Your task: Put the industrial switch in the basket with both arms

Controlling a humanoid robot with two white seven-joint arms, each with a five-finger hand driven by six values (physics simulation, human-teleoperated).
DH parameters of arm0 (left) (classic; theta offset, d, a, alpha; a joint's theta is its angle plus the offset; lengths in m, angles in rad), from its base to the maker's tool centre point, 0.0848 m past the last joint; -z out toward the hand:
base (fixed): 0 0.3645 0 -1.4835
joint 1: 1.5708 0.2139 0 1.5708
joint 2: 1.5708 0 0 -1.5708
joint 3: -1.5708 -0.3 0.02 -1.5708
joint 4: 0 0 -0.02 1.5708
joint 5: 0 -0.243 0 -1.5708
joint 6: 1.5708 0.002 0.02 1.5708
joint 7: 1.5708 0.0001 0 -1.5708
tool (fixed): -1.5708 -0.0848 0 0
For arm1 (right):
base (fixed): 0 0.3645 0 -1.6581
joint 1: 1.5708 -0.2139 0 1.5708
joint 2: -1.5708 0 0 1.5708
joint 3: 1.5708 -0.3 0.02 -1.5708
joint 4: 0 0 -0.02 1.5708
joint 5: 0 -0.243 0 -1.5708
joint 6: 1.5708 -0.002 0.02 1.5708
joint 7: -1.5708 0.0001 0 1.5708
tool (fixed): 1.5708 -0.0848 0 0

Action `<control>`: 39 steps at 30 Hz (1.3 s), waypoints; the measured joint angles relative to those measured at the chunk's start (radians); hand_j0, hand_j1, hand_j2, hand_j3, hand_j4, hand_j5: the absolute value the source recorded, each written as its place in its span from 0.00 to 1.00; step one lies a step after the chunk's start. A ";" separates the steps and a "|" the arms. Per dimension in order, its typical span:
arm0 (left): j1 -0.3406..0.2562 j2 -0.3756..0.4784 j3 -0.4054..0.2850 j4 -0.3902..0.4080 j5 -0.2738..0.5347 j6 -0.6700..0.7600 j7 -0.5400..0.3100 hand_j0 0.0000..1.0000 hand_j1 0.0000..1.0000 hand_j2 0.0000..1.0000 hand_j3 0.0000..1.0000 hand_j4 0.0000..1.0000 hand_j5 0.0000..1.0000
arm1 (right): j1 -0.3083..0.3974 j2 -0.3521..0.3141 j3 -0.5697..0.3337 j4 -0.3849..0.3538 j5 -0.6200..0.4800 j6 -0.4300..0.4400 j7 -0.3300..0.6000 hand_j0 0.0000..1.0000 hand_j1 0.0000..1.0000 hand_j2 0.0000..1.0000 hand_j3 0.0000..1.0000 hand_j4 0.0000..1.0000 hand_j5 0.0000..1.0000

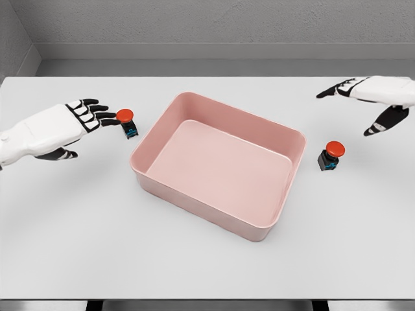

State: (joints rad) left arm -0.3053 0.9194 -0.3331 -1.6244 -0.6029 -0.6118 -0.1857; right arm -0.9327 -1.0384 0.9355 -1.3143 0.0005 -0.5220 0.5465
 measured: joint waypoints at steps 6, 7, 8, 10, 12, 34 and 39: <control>-0.052 -0.020 -0.001 0.038 -0.003 0.000 0.005 1.00 1.00 1.00 1.00 1.00 1.00 | 0.014 -0.004 -0.008 -0.001 -0.003 0.000 -0.012 1.00 1.00 1.00 1.00 1.00 1.00; -0.058 -0.033 -0.003 0.056 -0.012 0.000 0.006 1.00 1.00 1.00 1.00 1.00 1.00 | 0.029 -0.005 -0.008 0.000 -0.004 0.001 -0.018 1.00 1.00 1.00 1.00 1.00 1.00; -0.067 -0.047 -0.005 0.073 -0.024 0.000 0.006 1.00 1.00 1.00 1.00 1.00 1.00 | 0.049 -0.006 -0.006 0.001 -0.005 0.002 -0.033 1.00 1.00 1.00 1.00 1.00 1.00; -0.124 -0.083 -0.016 0.117 -0.042 0.000 0.007 1.00 1.00 1.00 1.00 1.00 1.00 | 0.058 -0.009 -0.002 0.003 -0.005 0.003 -0.068 1.00 1.00 1.00 1.00 1.00 1.00; -0.195 -0.127 -0.053 0.185 -0.062 0.001 0.008 1.00 1.00 1.00 1.00 1.00 1.00 | 0.061 -0.012 0.000 0.004 -0.004 0.008 -0.086 1.00 1.00 1.00 1.00 1.00 1.00; -0.350 -0.380 -0.170 0.532 -0.241 0.000 0.007 1.00 1.00 1.00 1.00 1.00 1.00 | 0.149 0.015 -0.008 0.018 0.012 0.012 -0.042 0.94 0.94 0.94 0.94 0.94 0.94; -0.350 -0.396 -0.192 0.549 -0.245 0.000 0.008 1.00 1.00 1.00 1.00 1.00 1.00 | 0.149 0.037 -0.008 0.033 0.031 0.012 -0.041 0.87 0.87 0.87 0.87 0.87 0.87</control>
State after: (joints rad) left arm -0.6550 0.5232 -0.5249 -1.0749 -0.8476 -0.6119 -0.1778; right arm -0.7839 -1.0013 0.9275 -1.2809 0.0313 -0.5098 0.5059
